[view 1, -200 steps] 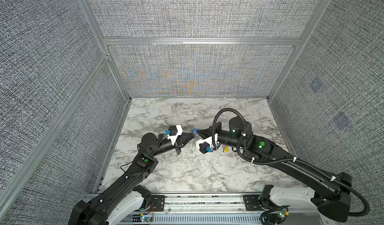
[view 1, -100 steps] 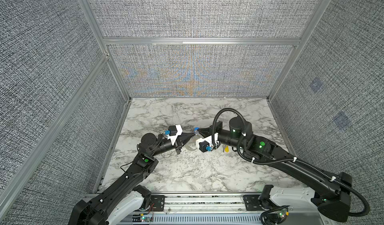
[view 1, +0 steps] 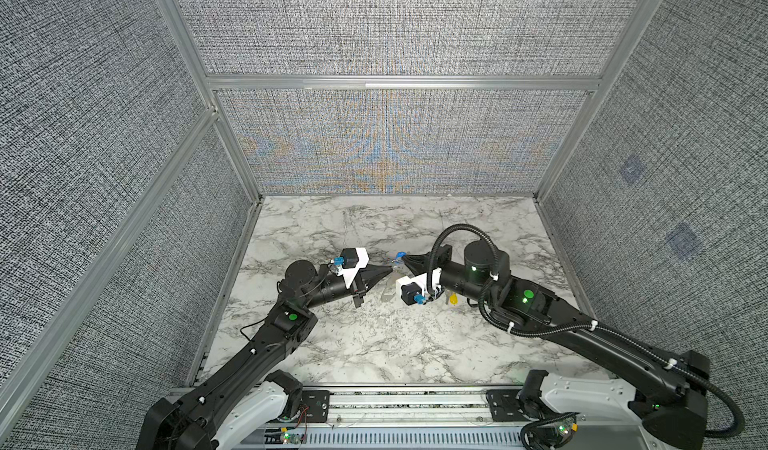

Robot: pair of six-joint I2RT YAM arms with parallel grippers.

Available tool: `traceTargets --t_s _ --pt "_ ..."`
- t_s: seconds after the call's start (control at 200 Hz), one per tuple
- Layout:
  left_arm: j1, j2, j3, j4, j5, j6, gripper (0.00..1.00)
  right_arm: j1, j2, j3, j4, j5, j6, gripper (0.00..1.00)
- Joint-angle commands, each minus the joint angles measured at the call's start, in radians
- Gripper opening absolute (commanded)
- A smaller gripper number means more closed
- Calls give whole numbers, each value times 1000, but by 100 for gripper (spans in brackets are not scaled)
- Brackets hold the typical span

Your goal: Remove the keys from the keyring

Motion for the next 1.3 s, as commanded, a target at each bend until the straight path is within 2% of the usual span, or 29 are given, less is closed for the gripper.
traceTargets --t_s 0.0,0.15,0.575,1.091,1.296 --pt "0 6 11 -61 38 12 0 -10 -17 -5 108 37 11 0" --pt "0 15 27 -94 43 21 0 -13 -30 -15 87 29 7 0" --pt "0 17 23 -30 34 -25 0 -44 -15 -66 102 47 60 0" --pt "1 42 -14 123 5 -108 0 -58 14 -103 176 -42 220 0" --pt "2 39 -32 169 -12 -134 0 -58 6 -121 194 -42 271 0"
